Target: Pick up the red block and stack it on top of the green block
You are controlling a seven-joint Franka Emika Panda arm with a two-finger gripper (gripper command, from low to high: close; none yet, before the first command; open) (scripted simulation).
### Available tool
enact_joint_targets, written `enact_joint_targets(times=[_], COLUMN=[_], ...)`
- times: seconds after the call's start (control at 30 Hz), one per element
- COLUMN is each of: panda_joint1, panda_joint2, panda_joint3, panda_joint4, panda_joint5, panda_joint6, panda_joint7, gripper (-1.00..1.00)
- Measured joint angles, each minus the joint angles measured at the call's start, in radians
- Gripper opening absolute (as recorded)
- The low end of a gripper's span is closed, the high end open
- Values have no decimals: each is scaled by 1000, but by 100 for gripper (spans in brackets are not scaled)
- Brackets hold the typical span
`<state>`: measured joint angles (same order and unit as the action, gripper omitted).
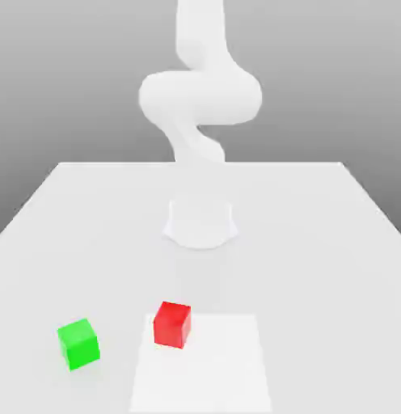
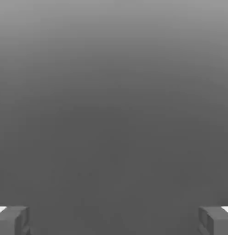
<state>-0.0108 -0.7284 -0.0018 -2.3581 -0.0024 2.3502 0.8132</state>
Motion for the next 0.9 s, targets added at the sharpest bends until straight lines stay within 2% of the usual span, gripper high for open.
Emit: enact_joint_targets(times=[0.57, 0.8, 0.83, 0.9], panda_joint1=[-84, -97, -100, -100], panda_joint2=[630, 896, 927, 927], panda_joint3=[-28, -16, -12, -12], panda_joint4=[-470, -470, -466, -466], panda_joint5=[-5, 22, 25, 25], panda_joint6=[427, 646, 673, 673], panda_joint7=[102, 89, 87, 88], gripper=[0, 0, -100, -100])
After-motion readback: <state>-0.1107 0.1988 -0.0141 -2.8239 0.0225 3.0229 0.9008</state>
